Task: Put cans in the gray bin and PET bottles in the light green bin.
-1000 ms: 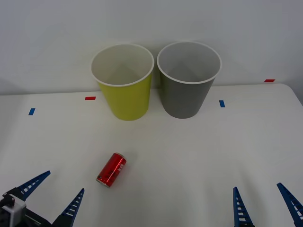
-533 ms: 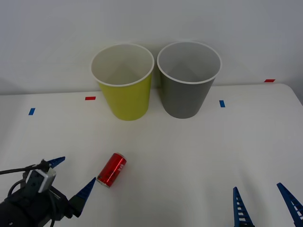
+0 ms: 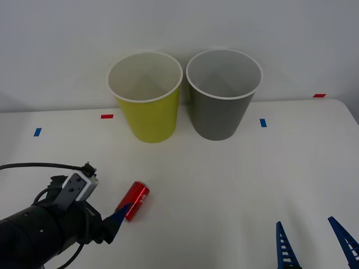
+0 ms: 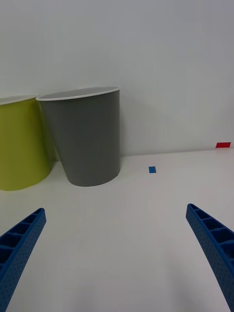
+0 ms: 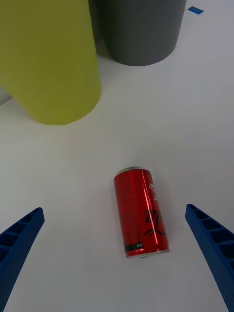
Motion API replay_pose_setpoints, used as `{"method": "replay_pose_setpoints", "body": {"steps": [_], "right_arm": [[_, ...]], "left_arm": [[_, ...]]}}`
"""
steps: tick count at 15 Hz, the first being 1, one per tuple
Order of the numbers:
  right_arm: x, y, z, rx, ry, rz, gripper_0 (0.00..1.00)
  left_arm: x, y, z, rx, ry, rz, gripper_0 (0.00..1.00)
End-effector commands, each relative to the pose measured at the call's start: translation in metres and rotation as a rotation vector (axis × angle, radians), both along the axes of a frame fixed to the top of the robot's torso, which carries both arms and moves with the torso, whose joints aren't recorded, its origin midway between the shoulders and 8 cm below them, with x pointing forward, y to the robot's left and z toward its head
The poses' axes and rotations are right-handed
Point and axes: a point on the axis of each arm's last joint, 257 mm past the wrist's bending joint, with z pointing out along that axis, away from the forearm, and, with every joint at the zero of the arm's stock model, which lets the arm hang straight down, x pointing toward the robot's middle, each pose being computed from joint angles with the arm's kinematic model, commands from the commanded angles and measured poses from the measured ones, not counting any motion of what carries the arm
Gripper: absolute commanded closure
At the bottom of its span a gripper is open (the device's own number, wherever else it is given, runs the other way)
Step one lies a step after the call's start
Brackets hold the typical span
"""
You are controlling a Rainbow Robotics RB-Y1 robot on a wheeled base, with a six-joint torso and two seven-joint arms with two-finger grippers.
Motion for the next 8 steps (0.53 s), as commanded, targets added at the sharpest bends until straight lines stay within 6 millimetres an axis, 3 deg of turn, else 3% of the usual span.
{"method": "replay_pose_setpoints", "body": {"steps": [1, 8], "right_arm": [[0.000, 0.000, 0.000, 0.000, 0.000, 0.000, 0.00], [0.000, 0.000, 0.000, 0.000, 0.000, 0.000, 0.00]], "left_arm": [[-0.001, -0.010, -0.003, -0.015, 0.071, -0.013, 0.00], [0.003, -0.025, -0.021, 0.058, 0.156, 0.005, 0.00]]}}
